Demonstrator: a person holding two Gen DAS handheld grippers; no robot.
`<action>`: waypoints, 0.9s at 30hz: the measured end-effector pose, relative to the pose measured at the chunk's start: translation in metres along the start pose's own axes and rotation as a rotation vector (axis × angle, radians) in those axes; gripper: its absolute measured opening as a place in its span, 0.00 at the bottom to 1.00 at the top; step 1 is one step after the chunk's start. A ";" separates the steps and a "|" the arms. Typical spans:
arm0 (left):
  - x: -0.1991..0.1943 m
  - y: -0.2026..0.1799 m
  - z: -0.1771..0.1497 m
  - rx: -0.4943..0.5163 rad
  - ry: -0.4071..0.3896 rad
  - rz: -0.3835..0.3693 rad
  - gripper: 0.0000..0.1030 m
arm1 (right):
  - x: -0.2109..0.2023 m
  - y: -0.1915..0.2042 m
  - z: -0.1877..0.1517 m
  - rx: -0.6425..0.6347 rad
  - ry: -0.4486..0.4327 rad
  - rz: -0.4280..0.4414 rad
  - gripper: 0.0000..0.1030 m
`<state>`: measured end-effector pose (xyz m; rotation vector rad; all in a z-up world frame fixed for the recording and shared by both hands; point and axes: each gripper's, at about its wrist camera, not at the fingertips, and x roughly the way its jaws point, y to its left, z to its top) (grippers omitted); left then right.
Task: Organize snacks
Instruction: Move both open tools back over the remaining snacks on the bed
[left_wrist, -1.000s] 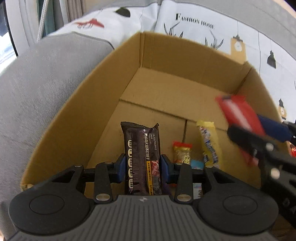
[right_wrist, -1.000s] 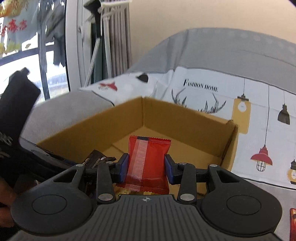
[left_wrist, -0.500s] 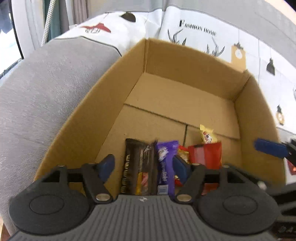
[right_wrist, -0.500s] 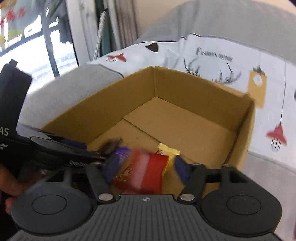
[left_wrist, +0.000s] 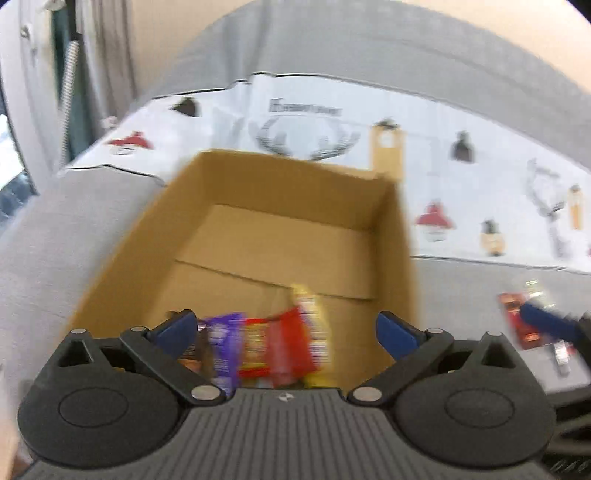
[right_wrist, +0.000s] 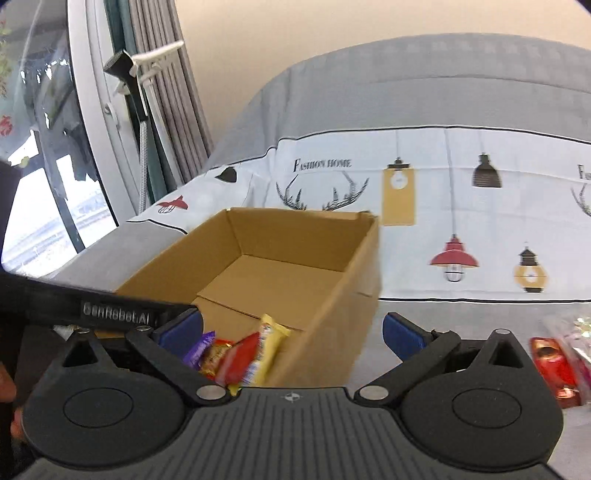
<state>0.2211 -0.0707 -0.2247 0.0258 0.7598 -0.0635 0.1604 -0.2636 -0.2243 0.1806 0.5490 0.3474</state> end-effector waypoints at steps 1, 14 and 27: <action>-0.001 -0.009 -0.001 0.006 -0.004 -0.019 1.00 | -0.008 -0.007 -0.003 -0.006 0.000 -0.014 1.00; 0.028 -0.187 -0.055 0.315 0.038 -0.326 1.00 | -0.106 -0.137 -0.073 0.113 -0.062 -0.295 1.00; 0.137 -0.293 -0.067 0.337 0.141 -0.396 0.95 | -0.096 -0.264 -0.061 0.053 0.084 -0.270 0.91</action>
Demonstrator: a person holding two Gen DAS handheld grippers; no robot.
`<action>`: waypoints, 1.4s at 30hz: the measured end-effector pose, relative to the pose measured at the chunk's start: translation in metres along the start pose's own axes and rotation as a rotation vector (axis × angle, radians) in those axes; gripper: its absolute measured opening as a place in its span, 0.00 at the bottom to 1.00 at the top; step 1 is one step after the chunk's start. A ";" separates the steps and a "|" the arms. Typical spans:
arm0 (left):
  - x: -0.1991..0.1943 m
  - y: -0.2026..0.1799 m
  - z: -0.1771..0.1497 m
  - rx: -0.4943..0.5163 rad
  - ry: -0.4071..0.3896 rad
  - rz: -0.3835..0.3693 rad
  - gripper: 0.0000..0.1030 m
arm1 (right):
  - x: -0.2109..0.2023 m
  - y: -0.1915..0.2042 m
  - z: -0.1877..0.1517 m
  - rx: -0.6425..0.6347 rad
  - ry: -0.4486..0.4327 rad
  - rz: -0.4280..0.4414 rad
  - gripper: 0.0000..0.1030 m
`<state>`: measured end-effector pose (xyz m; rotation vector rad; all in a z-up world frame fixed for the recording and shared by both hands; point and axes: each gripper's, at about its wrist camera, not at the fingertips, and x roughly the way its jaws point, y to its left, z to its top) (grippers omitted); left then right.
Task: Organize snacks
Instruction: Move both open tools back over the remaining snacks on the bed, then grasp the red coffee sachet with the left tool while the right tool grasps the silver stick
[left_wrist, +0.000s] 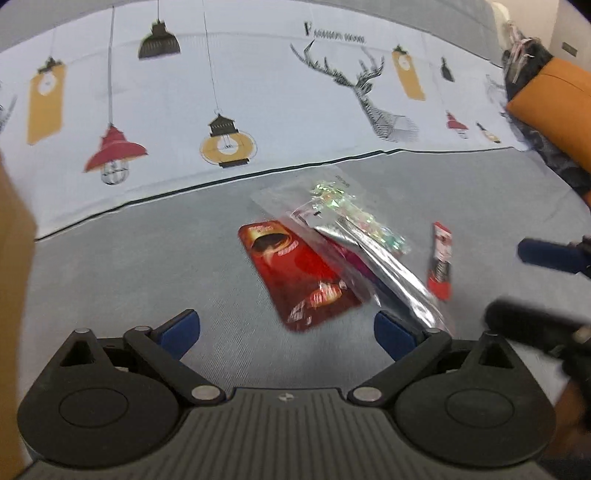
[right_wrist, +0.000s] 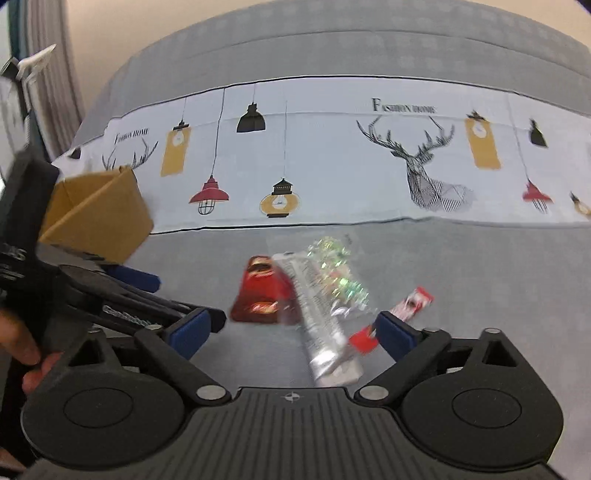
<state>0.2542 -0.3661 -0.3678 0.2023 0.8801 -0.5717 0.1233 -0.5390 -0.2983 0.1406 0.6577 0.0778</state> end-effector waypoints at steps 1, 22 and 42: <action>0.012 0.000 0.003 -0.014 0.016 -0.007 0.94 | 0.005 -0.011 0.004 0.024 -0.006 0.016 0.90; 0.006 0.033 -0.012 0.008 0.079 -0.021 0.01 | 0.059 -0.013 -0.023 0.066 0.192 -0.021 0.00; 0.051 -0.009 0.032 -0.008 0.019 -0.103 0.70 | 0.068 0.002 -0.028 -0.087 0.182 -0.043 0.51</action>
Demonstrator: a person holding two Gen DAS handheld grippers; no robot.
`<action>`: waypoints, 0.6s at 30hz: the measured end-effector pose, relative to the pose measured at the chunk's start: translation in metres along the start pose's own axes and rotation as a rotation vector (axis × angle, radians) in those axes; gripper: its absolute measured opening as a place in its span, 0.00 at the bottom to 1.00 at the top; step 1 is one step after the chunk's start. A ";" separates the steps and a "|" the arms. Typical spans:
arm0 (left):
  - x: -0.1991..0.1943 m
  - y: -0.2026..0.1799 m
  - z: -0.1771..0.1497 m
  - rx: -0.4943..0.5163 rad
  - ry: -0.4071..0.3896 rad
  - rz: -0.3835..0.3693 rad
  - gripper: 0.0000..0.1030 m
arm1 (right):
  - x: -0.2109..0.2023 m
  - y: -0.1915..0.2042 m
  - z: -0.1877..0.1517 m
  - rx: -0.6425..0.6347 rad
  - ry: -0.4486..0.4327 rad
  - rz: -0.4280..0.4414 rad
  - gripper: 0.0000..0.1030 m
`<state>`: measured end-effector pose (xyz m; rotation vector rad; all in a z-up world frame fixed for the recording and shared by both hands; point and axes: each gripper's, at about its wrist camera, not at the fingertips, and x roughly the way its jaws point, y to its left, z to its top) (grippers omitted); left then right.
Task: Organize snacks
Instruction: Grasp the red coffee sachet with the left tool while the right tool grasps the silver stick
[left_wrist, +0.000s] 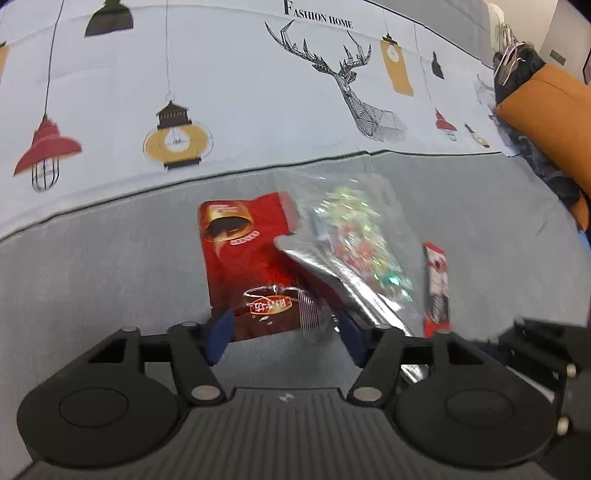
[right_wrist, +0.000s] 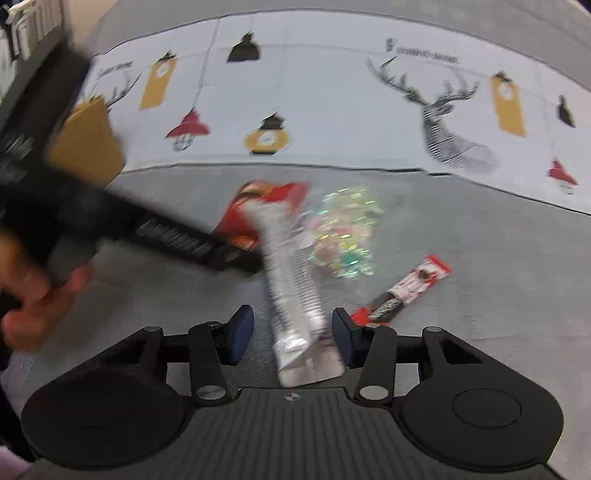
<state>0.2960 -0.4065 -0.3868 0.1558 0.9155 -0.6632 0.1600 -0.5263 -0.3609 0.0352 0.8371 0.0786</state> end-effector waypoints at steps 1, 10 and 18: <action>0.003 0.000 0.003 -0.010 -0.006 0.002 0.74 | 0.005 0.000 -0.001 -0.010 0.018 -0.015 0.53; 0.025 -0.011 0.027 0.108 0.001 0.100 0.67 | 0.006 -0.030 0.007 0.226 0.008 -0.020 0.36; -0.002 0.049 0.016 0.078 0.060 0.090 0.04 | -0.003 -0.041 0.006 0.310 0.026 -0.052 0.36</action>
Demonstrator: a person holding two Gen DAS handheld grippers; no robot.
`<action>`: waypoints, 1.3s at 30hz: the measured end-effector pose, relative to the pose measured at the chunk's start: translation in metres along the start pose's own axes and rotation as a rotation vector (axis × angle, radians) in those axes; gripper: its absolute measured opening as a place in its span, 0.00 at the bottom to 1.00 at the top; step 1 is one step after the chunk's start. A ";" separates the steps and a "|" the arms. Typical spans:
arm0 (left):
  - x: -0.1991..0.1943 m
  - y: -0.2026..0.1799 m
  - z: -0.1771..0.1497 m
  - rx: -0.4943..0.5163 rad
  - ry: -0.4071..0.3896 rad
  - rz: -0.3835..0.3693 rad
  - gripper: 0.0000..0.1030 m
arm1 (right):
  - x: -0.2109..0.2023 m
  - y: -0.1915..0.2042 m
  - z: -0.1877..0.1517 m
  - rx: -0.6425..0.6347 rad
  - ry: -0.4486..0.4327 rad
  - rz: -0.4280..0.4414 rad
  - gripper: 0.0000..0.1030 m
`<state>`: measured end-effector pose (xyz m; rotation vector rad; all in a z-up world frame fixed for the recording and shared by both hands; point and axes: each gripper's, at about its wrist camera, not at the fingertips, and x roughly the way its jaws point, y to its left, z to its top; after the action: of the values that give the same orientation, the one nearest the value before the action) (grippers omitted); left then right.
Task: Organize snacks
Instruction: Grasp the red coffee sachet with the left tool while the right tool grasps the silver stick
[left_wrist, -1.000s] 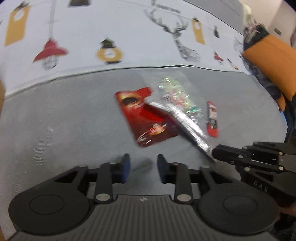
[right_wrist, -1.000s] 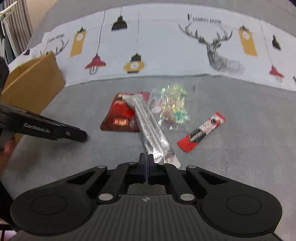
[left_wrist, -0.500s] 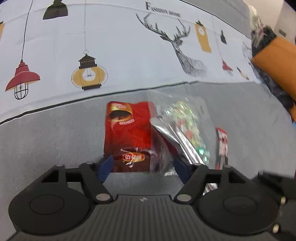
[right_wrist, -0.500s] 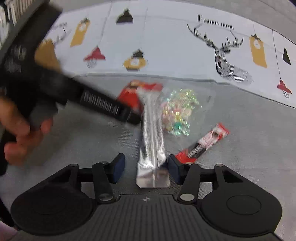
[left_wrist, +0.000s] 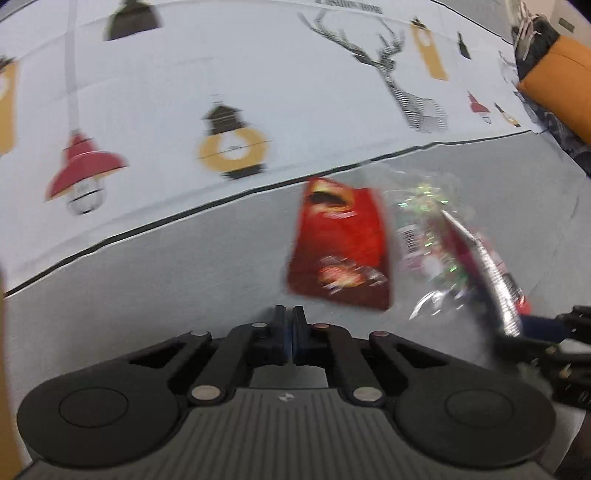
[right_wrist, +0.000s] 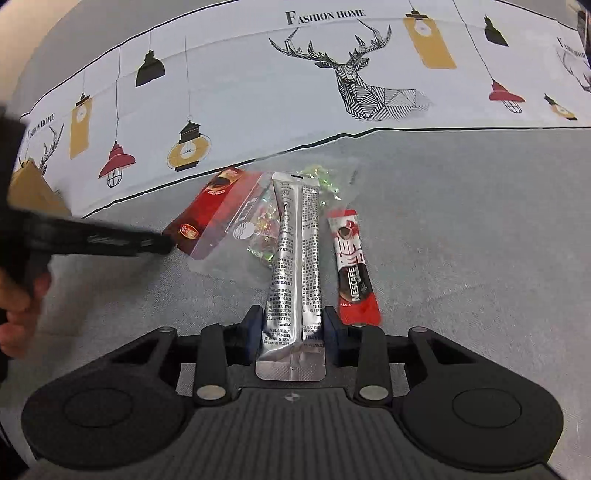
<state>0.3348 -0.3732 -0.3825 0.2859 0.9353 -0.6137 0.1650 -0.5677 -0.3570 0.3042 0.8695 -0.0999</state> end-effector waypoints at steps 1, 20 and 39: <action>-0.003 0.003 -0.001 0.002 -0.006 -0.005 0.05 | -0.002 0.002 0.000 -0.004 -0.003 0.013 0.36; 0.057 -0.050 0.063 0.168 -0.105 -0.061 0.56 | 0.017 0.010 0.009 0.007 -0.026 0.028 0.62; -0.039 0.026 -0.040 0.064 0.022 -0.055 0.18 | 0.024 0.019 0.006 0.014 -0.022 0.022 0.46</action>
<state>0.3065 -0.3183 -0.3741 0.3257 0.9480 -0.6937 0.1888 -0.5502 -0.3674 0.3251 0.8434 -0.0887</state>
